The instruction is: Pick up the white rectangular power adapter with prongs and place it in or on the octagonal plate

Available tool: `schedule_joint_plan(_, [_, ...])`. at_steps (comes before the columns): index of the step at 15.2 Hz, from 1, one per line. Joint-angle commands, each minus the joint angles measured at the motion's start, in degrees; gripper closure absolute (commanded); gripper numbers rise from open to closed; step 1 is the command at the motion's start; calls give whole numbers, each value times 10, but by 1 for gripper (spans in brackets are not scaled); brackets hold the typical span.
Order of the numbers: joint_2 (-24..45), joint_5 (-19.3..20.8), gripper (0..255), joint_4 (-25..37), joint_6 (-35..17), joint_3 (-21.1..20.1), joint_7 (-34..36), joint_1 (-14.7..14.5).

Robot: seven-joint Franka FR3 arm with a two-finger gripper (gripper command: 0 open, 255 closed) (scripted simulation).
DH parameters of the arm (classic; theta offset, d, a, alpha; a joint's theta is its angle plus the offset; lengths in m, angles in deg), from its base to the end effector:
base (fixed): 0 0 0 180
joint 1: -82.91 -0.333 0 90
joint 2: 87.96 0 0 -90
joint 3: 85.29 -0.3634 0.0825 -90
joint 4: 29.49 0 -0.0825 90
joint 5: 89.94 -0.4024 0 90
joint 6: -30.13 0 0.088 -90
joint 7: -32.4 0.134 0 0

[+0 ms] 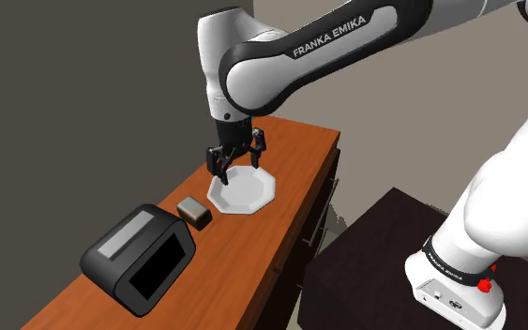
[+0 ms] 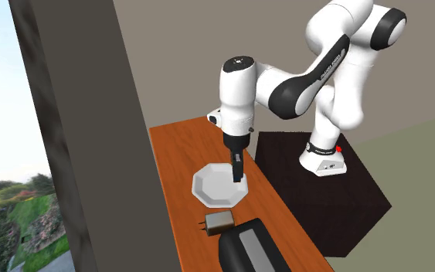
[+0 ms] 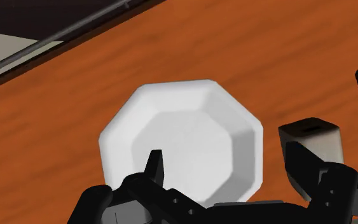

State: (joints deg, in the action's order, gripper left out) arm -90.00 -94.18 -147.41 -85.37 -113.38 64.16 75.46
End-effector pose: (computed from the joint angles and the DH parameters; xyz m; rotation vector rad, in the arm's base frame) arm 0.4471 0.3294 0.4609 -3.1050 -0.0519 0.0565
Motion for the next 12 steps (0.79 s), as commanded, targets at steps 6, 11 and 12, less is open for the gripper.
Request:
schedule_joint_plan(6, [164, 103, 0, 138, -11, -22, 119, -50])
schedule_joint_plan(11, [272, 163, 0, 254, 8, -10, 175, -104])
schedule_joint_plan(12, [274, 164, 0, 250, 1, -9, 176, -105])
